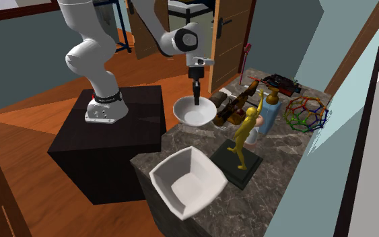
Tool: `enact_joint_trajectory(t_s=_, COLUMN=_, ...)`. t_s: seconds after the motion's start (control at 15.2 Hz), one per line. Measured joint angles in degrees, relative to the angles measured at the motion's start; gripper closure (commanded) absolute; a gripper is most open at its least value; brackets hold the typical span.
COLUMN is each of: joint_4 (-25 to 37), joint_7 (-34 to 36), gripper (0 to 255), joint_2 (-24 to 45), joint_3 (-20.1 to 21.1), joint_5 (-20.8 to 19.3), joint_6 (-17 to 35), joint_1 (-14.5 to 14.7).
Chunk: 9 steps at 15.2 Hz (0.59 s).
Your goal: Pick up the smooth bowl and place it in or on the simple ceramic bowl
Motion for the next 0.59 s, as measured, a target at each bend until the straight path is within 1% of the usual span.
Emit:
enact_joint_trajectory(t_s=0.4, joint_4=0.24, joint_7=-4.89, gripper=255, joint_2=-4.39, joint_3=0.36, joint_5=4.82, joint_6=-2.81, joint_1=0.44)
enact_joint_trajectory(t_s=0.59, joint_4=-1.24, joint_7=-7.97, gripper=255, joint_2=-6.18, joint_3=-1.80, joint_5=4.03, joint_6=-1.10, joint_1=-1.49)
